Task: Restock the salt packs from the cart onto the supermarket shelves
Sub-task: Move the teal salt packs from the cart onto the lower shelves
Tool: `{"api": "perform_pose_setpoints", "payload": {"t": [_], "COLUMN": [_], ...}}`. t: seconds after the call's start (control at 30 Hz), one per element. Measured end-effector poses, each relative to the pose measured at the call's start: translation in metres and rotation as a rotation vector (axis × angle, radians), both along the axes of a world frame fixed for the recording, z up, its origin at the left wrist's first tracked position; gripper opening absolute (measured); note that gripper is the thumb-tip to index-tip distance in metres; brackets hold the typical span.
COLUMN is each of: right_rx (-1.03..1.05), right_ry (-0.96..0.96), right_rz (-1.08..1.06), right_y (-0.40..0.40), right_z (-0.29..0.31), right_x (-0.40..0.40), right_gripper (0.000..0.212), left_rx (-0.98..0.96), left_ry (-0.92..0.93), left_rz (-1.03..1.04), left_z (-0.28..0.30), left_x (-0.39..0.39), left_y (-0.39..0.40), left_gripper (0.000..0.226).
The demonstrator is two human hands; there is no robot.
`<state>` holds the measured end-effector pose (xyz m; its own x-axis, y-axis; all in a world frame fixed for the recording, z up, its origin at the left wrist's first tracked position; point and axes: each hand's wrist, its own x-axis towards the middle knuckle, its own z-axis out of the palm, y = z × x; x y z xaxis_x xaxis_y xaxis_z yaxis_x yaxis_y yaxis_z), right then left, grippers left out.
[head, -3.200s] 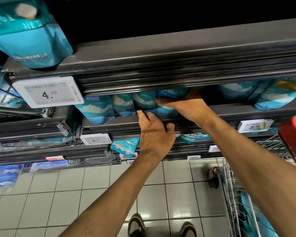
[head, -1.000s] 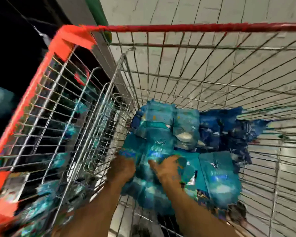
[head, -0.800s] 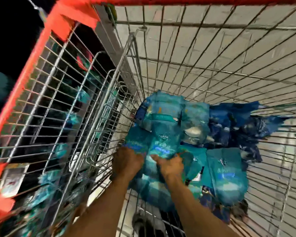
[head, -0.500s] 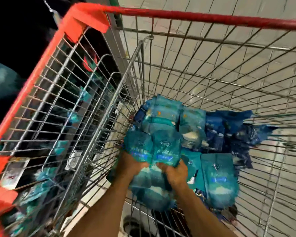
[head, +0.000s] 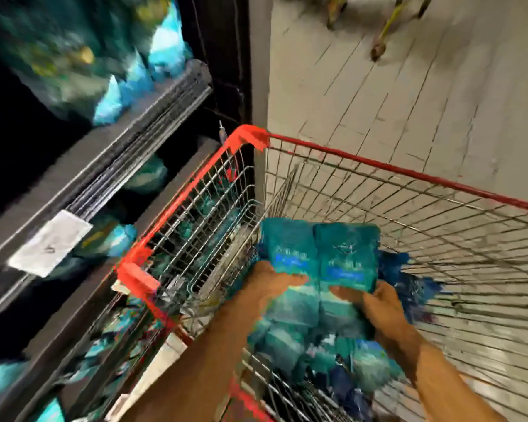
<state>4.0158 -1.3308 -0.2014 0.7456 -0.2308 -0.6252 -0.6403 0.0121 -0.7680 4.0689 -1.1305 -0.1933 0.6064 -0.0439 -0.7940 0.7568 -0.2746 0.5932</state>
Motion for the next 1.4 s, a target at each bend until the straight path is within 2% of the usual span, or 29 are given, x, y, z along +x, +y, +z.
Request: {"api": "perform_pose_setpoints", "payload": {"t": [0.13,0.23,0.37,0.47,0.57,0.67,0.87,0.97,1.13,1.23,1.4], "right_rx": [0.061,0.114,0.230,0.240,0.308,0.358,0.244,0.250,0.266,0.291,0.303], "right_ry": [-0.079,-0.161,-0.243,-0.267,-0.235,-0.179,-0.139,-0.134,-0.230,-0.295,-0.334], "right_rz": [0.054,0.125,0.278,0.365,0.440,0.501,0.588,0.561,0.587,0.598,0.580], "right_y": [0.019,0.057,0.121,0.167,0.216,0.262,0.344,0.381,0.430,0.452,0.487], "right_z": [0.081,0.128,0.170,0.176,0.161,0.136,0.057,0.023,-0.016,-0.029,-0.038], "right_x": [-0.014,-0.033,-0.064,-0.088,-0.109,-0.125,-0.119,-0.101,-0.060,-0.043,-0.022], "right_gripper": [0.050,0.058,0.038,0.024,0.025,0.023,0.027,0.033,0.031,0.034,0.024], "left_rx": [-0.155,-0.211,-0.235,-0.281,-0.323,-0.302,-0.256,-0.200,-0.124,-0.102,-0.127], "left_ry": [-0.133,-0.211,-0.300,-0.327,-0.325,-0.302,-0.281,-0.299,-0.353,-0.353,-0.345], "left_rz": [0.190,0.346,0.508,0.588,0.630,0.757,0.972,1.046,1.122,1.196,1.280], "left_z": [0.084,0.132,0.166,0.166,0.148,0.117,0.052,0.026,-0.008,-0.023,-0.042], "left_x": [-0.037,-0.075,-0.134,-0.183,-0.230,-0.271,-0.325,-0.335,-0.335,-0.335,-0.339], "left_y": [0.023,0.060,0.121,0.171,0.217,0.247,0.275,0.286,0.298,0.303,0.305], "left_gripper": [0.030,0.024,0.032,0.030,0.038,0.051,0.067,0.062,0.047,0.047,0.052]}}
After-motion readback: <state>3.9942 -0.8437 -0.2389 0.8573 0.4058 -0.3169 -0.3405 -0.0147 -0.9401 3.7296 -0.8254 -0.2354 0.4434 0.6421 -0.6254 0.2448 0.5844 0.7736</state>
